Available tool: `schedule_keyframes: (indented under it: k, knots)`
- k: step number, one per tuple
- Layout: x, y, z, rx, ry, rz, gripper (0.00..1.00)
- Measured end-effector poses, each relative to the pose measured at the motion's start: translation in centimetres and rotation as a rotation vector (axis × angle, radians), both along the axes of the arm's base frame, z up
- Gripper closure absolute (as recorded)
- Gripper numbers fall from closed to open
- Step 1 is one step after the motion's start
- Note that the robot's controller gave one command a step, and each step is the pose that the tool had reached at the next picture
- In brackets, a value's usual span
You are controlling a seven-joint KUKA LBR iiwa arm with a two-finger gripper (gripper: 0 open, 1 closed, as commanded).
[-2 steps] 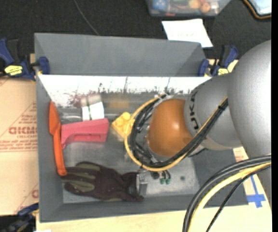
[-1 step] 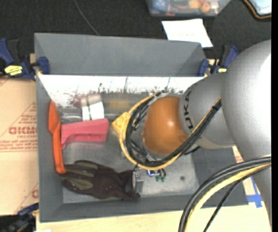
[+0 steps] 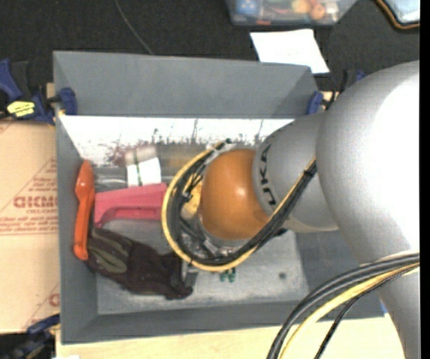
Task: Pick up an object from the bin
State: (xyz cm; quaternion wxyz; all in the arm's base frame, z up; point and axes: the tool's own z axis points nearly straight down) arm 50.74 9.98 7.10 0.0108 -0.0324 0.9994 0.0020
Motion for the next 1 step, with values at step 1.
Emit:
schedule_keyframes:
  k: [1]
  knots:
    - [0.0, 0.0, 0.0, 0.0, 0.0, 0.0, 1.0]
